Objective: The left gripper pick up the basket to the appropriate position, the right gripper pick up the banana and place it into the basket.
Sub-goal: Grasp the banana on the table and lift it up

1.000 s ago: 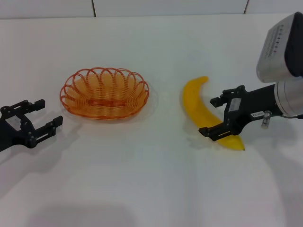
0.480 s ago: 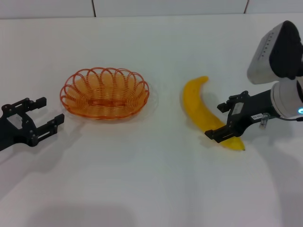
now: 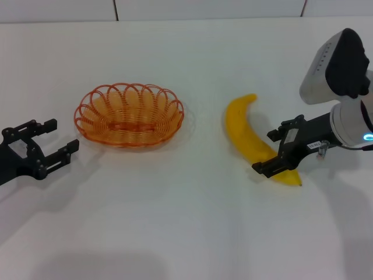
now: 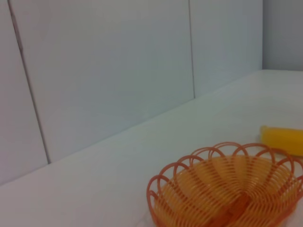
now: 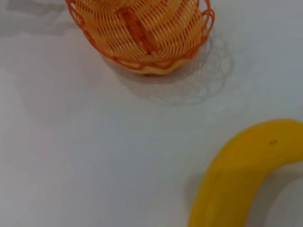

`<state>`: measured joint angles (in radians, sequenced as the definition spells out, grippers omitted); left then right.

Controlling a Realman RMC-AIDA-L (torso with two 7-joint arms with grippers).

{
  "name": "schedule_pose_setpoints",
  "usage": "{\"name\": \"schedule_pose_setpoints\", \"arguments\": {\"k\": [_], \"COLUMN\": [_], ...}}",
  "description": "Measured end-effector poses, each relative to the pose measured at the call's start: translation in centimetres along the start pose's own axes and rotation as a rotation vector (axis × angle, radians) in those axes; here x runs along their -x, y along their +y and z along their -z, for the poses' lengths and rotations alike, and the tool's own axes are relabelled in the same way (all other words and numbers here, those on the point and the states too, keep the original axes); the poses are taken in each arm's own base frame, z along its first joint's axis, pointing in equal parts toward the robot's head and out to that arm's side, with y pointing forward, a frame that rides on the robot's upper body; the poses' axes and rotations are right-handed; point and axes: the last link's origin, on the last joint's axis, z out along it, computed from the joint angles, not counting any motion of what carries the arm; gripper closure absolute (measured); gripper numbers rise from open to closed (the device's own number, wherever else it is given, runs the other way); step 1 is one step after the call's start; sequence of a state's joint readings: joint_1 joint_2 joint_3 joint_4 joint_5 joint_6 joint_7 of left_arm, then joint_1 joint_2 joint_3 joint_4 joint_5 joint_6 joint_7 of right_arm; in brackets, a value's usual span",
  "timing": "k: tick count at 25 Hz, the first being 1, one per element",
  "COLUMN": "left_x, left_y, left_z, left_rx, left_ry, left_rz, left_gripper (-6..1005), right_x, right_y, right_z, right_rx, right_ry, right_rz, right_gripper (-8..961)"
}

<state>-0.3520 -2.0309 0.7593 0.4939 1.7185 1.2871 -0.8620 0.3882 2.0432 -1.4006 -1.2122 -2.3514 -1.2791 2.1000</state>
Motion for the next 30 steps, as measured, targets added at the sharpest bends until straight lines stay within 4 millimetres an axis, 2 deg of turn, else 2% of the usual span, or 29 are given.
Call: {"name": "schedule_pose_setpoints", "arguments": {"k": [10, 15, 23, 30], "left_x": [0.0, 0.0, 0.0, 0.1], "left_y": [0.0, 0.0, 0.0, 0.0], "left_z": [0.0, 0.0, 0.0, 0.2], "left_rx": [-0.001, -0.001, -0.002, -0.005], "left_ry": [0.001, 0.001, 0.001, -0.003], "left_rz": [0.0, 0.0, 0.0, 0.002], "left_gripper": [338, 337, 337, 337], "right_x": [0.0, 0.1, 0.5, 2.4], "right_y": [-0.2, -0.4, -0.4, 0.1], "right_z": [-0.8, -0.6, -0.3, 1.3], "right_rx": [0.01, 0.006, 0.005, 0.012], "right_ry": [0.029, 0.018, 0.011, -0.085], "right_rz": [-0.001, -0.018, -0.025, 0.019], "right_gripper": [49, 154, 392, 469]}}
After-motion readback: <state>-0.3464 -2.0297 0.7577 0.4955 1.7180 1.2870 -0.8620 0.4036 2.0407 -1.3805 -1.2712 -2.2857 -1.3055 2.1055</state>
